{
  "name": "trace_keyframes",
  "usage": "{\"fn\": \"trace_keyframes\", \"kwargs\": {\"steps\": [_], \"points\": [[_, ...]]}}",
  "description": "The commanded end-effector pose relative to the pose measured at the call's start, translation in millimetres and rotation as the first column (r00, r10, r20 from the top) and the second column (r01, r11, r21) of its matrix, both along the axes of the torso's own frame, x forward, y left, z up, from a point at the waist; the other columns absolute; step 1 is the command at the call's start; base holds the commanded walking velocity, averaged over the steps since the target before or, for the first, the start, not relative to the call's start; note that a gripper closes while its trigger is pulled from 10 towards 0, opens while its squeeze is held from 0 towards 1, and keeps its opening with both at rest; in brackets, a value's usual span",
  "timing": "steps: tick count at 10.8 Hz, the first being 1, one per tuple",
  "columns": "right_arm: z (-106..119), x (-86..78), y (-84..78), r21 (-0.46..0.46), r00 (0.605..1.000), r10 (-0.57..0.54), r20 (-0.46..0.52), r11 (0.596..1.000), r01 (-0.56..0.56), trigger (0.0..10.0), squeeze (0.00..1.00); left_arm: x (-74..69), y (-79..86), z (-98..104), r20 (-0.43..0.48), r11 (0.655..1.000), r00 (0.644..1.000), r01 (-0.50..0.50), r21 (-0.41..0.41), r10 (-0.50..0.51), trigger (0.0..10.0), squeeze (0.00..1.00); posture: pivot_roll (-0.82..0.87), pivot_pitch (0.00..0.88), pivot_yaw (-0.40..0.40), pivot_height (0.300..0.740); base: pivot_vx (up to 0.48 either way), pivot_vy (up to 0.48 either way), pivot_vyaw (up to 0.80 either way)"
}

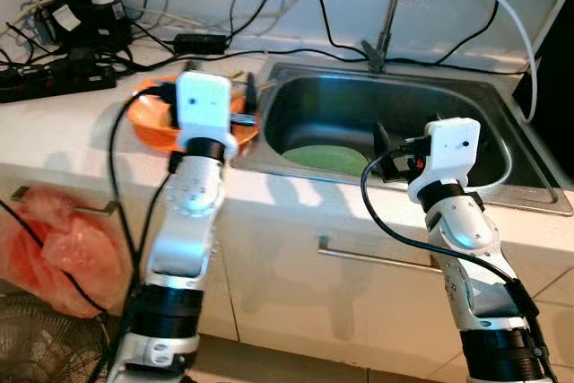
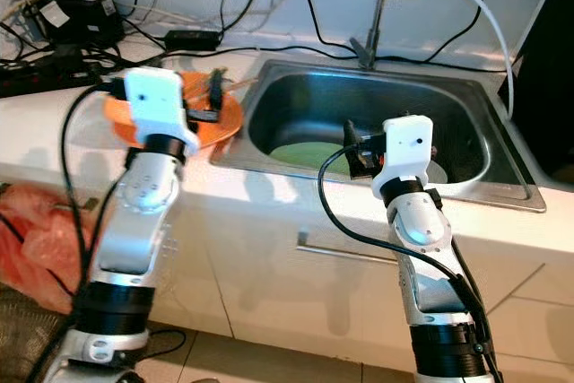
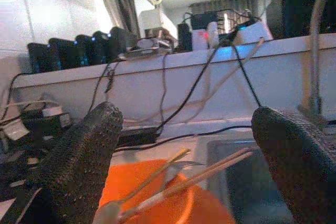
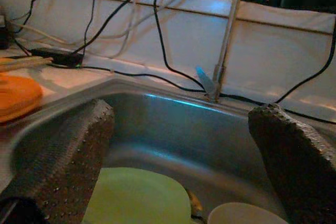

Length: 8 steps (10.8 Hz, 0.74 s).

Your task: Kitchen organization

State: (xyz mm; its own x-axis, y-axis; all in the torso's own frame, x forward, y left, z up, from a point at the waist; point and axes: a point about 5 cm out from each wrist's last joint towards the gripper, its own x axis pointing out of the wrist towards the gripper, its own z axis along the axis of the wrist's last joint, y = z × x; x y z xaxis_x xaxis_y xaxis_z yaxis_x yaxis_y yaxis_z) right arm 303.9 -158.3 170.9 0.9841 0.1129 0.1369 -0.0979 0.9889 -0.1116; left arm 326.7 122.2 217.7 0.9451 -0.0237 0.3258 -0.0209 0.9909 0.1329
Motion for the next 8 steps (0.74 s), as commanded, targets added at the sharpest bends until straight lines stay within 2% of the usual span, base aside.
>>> {"fn": "trace_keyframes", "kwargs": {"steps": [1,2,4,8], "points": [[6,0.3,0.4,-0.001,1.000,0.004,0.028,1.000,-0.004,10.0,0.00,1.5,2.2,7,0.017,1.000,1.000,-0.014,-0.017,0.014,10.0,0.00,0.09,0.000,0.002,0.740,0.000,0.000,0.00],[6,0.5,-0.1,0.013,1.000,0.001,0.027,1.000,-0.001,10.0,0.00,1.8,6.8,8,0.009,0.999,0.999,-0.031,-0.033,0.032,10.0,0.00,0.09,0.000,0.001,0.740,0.000,0.000,0.00],[8,1.5,-1.5,0.011,0.999,-0.005,0.031,1.000,0.005,10.0,0.00,0.9,11.8,9,-0.013,0.996,1.000,-0.005,-0.084,0.003,10.0,0.00,0.09,0.000,-0.001,0.740,0.000,0.000,0.00],[11,2.1,-3.8,0.011,0.999,-0.013,0.044,1.000,0.013,10.0,0.00,0.9,10.1,20,0.011,0.993,1.000,0.023,-0.116,-0.022,10.0,0.00,0.09,0.000,0.000,0.740,0.441,0.000,0.00]]}}
